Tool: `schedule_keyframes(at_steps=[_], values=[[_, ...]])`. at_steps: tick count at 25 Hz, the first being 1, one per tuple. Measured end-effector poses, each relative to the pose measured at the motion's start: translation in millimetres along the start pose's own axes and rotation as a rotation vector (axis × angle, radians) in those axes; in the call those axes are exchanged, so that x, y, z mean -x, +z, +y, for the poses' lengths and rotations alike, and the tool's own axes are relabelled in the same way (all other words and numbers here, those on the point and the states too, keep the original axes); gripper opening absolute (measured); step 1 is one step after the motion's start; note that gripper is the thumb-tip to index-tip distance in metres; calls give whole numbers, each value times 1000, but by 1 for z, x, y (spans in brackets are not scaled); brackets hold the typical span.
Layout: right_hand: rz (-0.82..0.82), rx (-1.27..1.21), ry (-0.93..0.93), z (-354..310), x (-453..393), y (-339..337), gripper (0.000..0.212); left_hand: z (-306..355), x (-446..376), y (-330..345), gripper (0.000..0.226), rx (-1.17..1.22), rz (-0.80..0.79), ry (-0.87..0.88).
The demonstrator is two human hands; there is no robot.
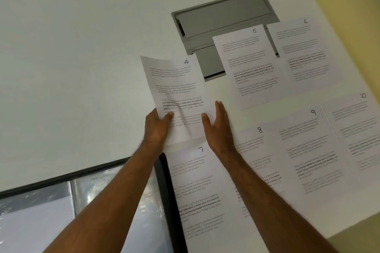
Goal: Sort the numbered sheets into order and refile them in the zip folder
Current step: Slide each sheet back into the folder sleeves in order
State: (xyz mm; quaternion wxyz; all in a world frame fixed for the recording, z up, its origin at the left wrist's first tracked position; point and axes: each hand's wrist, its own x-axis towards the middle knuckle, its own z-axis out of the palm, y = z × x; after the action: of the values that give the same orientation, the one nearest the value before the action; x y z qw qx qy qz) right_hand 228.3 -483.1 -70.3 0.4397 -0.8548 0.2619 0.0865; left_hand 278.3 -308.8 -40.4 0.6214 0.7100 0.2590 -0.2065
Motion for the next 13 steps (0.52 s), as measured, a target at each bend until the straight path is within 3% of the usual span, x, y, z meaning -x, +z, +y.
schedule_keyframes(at_steps=[6,10,13], values=[[-35,-430,225,-32,56,6,66,-14,56,-76,29,236,-153,-156],[-227,-694,449,-40,92,12,48,-44,92,-134,32,234,-263,-241],[-350,-631,441,-40,124,24,31,-77,114,-173,29,150,-270,-271]])
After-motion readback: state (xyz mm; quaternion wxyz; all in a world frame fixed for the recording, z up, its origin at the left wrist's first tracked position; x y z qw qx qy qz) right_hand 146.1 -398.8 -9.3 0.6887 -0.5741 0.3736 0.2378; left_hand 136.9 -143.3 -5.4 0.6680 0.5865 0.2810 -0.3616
